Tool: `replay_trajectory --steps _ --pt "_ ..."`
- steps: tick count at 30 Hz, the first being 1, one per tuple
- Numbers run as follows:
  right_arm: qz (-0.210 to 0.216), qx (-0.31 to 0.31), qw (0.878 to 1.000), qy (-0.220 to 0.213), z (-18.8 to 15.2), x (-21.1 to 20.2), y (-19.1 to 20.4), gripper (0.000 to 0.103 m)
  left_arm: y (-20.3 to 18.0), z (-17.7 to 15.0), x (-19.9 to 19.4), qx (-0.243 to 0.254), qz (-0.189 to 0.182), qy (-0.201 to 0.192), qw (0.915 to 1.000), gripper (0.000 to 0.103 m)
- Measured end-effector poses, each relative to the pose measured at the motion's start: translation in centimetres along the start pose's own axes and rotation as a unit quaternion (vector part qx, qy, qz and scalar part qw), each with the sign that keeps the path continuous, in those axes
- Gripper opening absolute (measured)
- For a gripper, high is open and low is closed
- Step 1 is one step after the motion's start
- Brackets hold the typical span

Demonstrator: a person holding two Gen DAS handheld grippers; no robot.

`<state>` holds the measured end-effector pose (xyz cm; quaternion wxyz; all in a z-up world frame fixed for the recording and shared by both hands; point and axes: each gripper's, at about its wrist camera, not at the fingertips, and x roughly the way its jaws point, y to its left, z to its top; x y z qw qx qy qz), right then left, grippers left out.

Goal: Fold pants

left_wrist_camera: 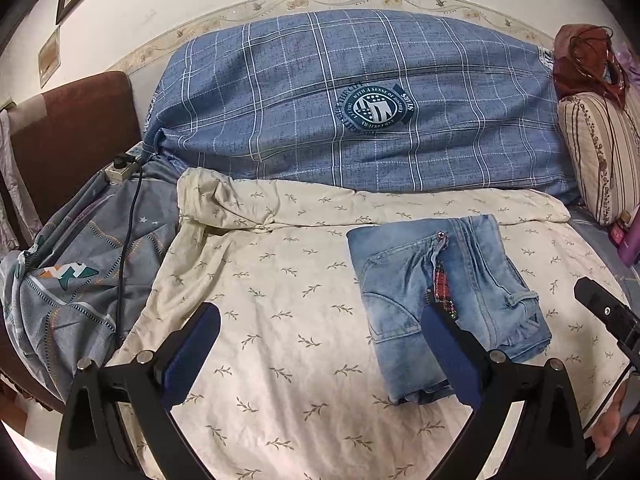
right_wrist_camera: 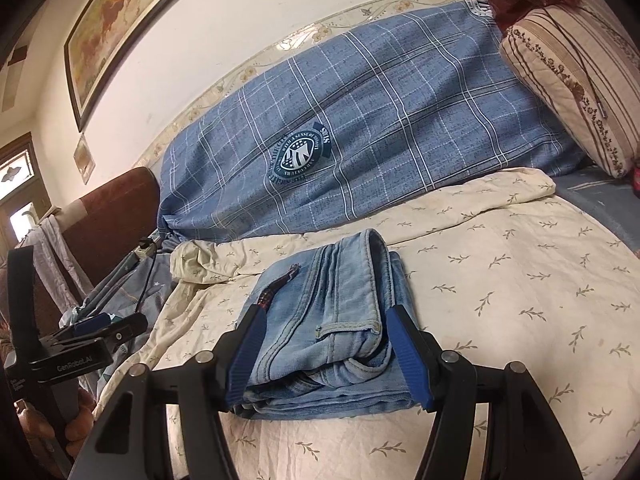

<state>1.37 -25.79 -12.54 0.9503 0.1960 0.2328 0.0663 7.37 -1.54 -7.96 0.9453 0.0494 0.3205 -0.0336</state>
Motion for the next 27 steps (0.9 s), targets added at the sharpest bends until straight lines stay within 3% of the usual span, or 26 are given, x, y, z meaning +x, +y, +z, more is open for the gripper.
replay_trajectory --steps 27 --pt "-0.006 0.002 1.0 0.002 0.03 -0.08 -0.2 0.067 -0.06 -0.5 0.62 -0.001 0.013 0.006 0.9999 0.1"
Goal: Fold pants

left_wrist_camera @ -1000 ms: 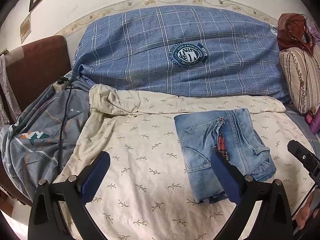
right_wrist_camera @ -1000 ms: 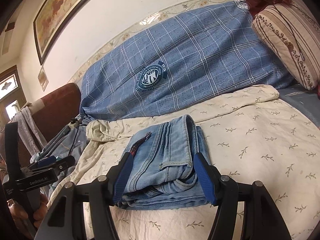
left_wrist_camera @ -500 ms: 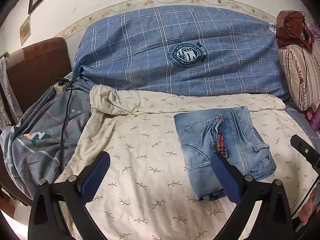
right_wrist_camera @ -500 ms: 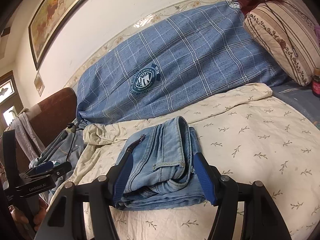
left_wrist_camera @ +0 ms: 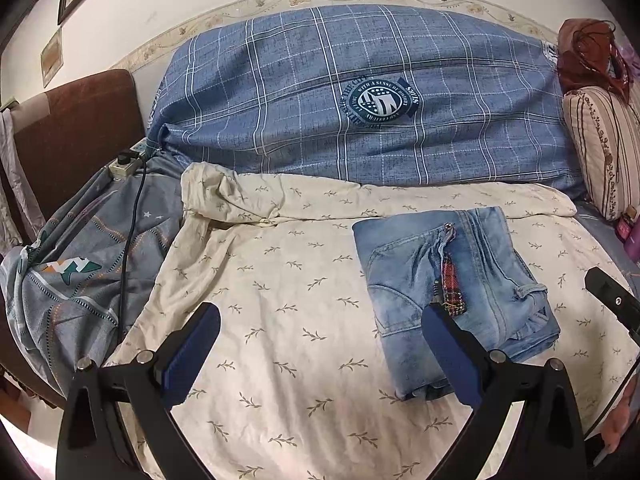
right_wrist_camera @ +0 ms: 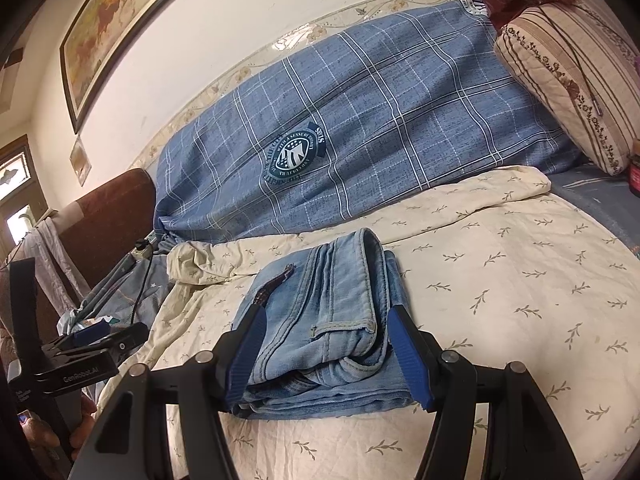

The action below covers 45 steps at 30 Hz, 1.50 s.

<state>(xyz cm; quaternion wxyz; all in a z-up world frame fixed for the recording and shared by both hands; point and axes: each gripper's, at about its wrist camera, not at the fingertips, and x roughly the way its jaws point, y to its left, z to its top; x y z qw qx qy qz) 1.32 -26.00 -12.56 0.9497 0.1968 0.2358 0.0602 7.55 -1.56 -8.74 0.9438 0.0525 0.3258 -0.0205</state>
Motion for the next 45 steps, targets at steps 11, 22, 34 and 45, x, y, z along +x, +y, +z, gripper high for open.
replay_trajectory --steps 11,22,34,45 --pt "0.0 0.004 1.0 0.006 0.0 0.1 -0.2 0.067 -0.7 -0.1 0.0 0.009 0.0 0.005 0.9999 0.1" --pt "0.001 0.004 1.0 0.007 -0.1 0.1 -0.1 0.068 -0.9 -0.2 0.1 0.011 -0.001 0.006 0.9999 0.1" --pt "0.0 -0.001 1.0 0.013 -0.2 0.4 0.1 0.068 -0.9 -0.2 0.4 0.014 -0.003 0.011 0.9998 0.1" --pt "0.0 0.001 1.0 0.02 -0.2 0.6 0.1 0.068 -1.5 -0.5 1.3 0.021 -0.004 0.023 0.9995 0.1"
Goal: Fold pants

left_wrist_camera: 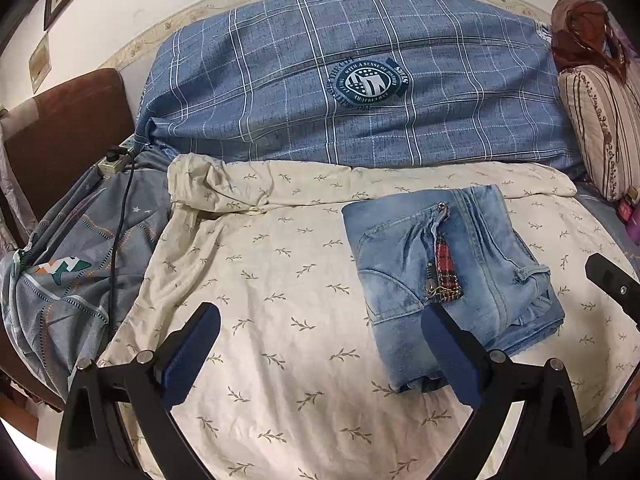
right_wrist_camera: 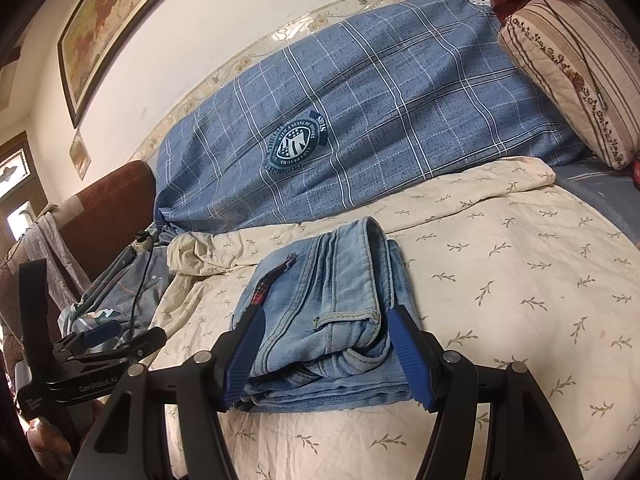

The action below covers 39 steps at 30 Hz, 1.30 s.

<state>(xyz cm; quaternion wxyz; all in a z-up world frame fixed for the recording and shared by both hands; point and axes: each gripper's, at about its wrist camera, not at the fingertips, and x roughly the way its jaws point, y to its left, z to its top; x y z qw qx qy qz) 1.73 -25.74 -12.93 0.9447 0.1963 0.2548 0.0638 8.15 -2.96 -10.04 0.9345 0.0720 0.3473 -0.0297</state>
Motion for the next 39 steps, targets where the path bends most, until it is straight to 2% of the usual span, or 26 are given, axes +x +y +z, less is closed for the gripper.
replay_trajectory --steps 19,28,39 --pt "-0.021 -0.003 1.0 0.018 0.4 1.7 -0.2 0.068 -0.1 0.4 2.5 0.001 -0.012 0.013 0.9998 0.1" --pt "-0.023 0.063 0.997 0.041 1.9 4.8 -3.1 0.068 -0.8 2.3 5.6 0.001 -0.022 0.006 0.9997 0.1" --pt "-0.039 0.022 0.998 0.05 2.5 7.4 -1.9 0.068 -0.7 1.5 9.4 -0.009 -0.029 0.023 0.9993 0.1"
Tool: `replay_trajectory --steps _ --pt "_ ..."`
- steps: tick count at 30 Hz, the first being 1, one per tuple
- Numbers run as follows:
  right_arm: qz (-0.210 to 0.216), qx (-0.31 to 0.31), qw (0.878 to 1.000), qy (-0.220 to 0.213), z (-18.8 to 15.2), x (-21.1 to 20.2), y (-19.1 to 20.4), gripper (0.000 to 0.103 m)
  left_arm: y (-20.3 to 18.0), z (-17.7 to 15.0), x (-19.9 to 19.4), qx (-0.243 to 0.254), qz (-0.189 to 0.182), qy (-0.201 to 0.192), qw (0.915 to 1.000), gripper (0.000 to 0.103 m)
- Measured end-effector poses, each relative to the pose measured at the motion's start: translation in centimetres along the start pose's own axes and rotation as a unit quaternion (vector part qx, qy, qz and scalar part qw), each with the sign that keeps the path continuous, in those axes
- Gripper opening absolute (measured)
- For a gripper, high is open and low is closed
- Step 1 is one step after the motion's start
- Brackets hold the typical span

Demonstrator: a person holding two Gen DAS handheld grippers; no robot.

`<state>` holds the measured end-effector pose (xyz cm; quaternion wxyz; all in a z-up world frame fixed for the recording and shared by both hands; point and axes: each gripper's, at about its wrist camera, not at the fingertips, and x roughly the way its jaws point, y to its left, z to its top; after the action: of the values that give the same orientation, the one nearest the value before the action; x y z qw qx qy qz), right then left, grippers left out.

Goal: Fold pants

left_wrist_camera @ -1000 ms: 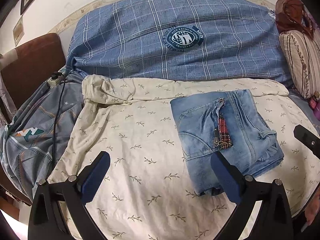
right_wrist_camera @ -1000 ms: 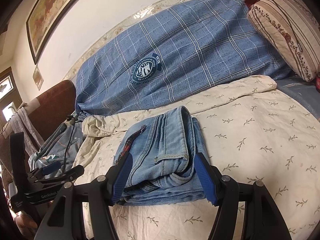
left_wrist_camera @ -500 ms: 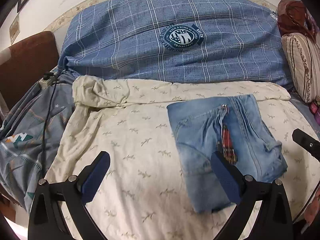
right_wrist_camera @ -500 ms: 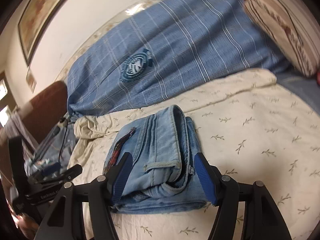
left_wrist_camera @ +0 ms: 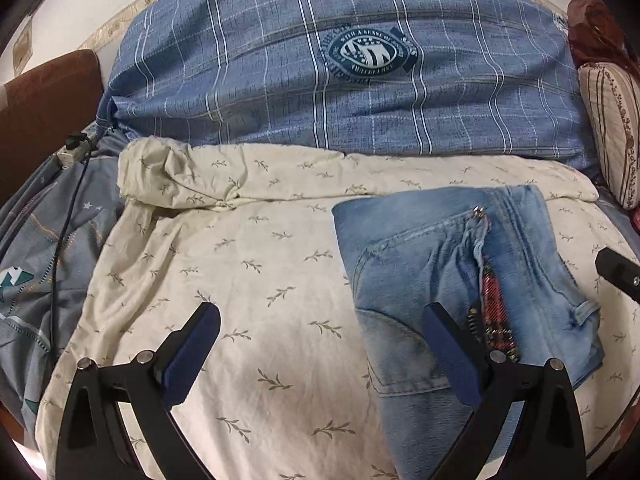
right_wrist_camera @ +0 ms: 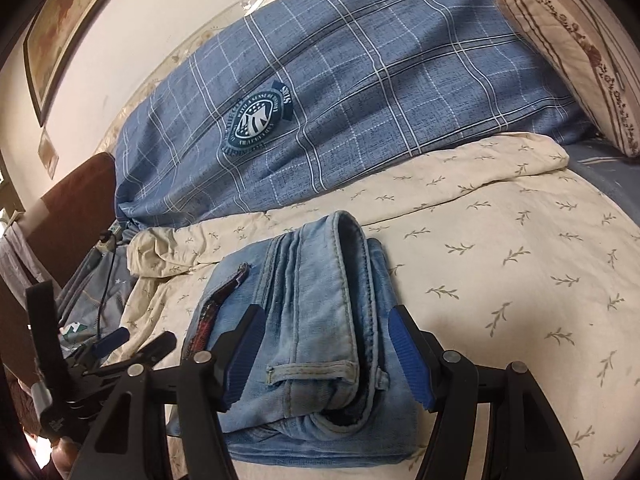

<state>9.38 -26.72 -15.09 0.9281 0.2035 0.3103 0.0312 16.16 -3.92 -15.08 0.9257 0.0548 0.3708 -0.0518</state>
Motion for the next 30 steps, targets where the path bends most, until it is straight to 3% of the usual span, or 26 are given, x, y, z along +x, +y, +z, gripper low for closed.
replay_trajectory --steps 10,15,25,30 --pt "-0.017 -0.012 1.0 0.008 -0.3 0.3 -0.1 0.068 0.2 -0.7 -0.1 0.001 -0.013 0.007 0.9999 0.1" --pt "-0.009 -0.009 0.999 0.047 -1.2 1.3 -0.3 0.068 0.2 -2.1 -0.6 -0.01 -0.029 0.024 0.9993 0.1" --pt "-0.013 -0.034 0.995 0.089 -3.3 2.2 -0.5 0.069 -0.8 -5.1 -1.5 0.029 -0.008 0.035 0.9989 0.101" --pt "-0.017 -0.052 0.994 0.09 -3.9 1.4 -0.1 0.069 0.0 -5.3 -2.0 0.019 -0.013 0.06 0.9979 0.101"
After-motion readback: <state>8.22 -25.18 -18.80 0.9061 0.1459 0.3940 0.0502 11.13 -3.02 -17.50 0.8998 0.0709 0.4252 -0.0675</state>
